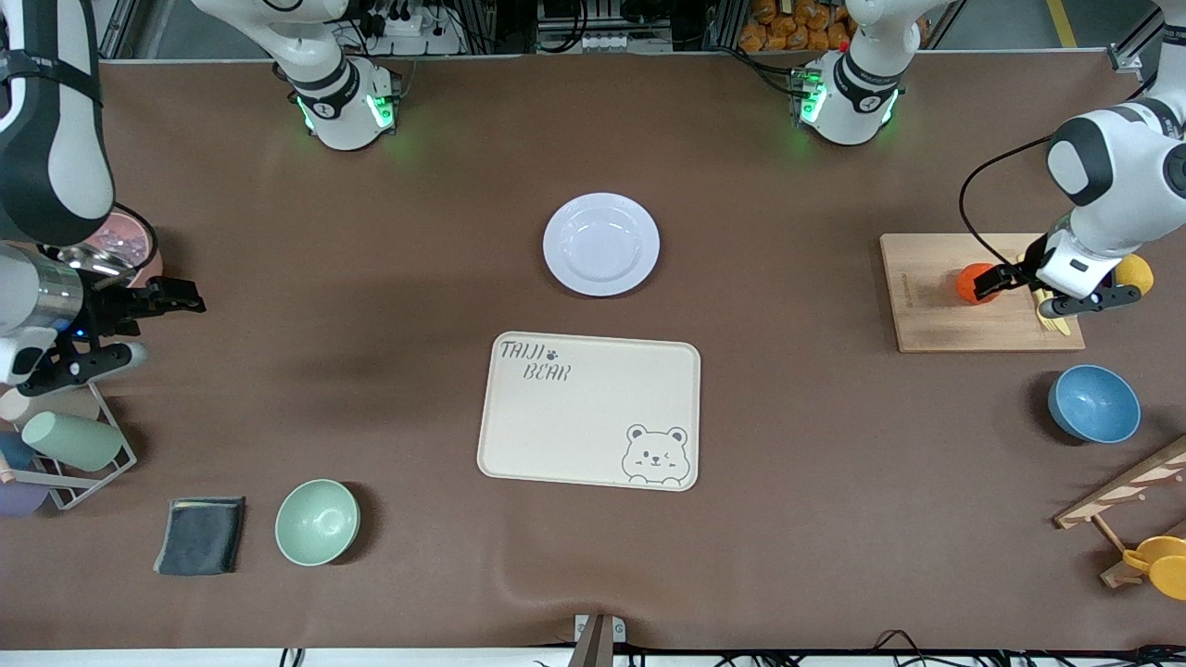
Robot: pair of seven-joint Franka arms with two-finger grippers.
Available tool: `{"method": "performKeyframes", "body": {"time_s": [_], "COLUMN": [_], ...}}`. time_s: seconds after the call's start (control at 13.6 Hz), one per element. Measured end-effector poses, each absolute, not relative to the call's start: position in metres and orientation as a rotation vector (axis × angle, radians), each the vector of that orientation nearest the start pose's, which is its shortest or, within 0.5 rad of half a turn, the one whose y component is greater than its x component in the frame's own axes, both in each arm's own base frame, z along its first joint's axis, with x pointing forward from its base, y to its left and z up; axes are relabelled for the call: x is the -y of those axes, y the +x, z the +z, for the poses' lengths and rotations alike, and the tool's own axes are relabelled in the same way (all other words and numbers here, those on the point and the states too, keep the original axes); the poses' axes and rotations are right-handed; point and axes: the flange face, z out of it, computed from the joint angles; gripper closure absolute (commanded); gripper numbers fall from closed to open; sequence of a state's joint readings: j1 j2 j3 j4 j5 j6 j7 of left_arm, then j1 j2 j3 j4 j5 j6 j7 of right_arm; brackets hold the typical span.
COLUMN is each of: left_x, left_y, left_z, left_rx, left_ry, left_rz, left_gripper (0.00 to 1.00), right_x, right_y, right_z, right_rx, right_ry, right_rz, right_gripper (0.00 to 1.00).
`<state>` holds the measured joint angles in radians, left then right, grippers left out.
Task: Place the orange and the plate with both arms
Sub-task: 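Grasp the orange with the left gripper while the right gripper advances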
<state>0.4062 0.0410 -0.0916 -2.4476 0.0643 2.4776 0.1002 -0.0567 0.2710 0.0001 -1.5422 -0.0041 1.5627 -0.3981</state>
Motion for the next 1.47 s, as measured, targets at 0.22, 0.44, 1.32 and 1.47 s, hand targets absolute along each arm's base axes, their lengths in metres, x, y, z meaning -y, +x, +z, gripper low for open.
{"method": "performKeyframes", "body": {"time_s": [0.22, 0.44, 1.32, 1.47], "left_x": [-0.145, -0.146, -0.17, -0.172], "left_y": [0.449, 0.445, 0.434, 0.434], "left_z": [0.271, 0.259, 0.226, 0.221], "left_rx": [0.251, 0.256, 0.203, 0.209], "left_ry": [-3.104, -3.108, -3.074, -3.077], "left_rz": [0.054, 0.081, 0.14, 0.133], "left_gripper": [0.0, 0.0, 0.0, 0.0], "right_x": [0.034, 0.048, 0.019, 0.013], "right_y": [0.616, 0.614, 0.61, 0.608], "right_z": [0.467, 0.439, 0.375, 0.36], "right_rx": [0.463, 0.354, 0.196, 0.151], "right_ry": [-2.931, -2.817, -2.606, -2.532], "right_rz": [0.367, 0.391, 0.487, 0.495], "right_gripper": [0.0, 0.0, 0.0, 0.0]}}
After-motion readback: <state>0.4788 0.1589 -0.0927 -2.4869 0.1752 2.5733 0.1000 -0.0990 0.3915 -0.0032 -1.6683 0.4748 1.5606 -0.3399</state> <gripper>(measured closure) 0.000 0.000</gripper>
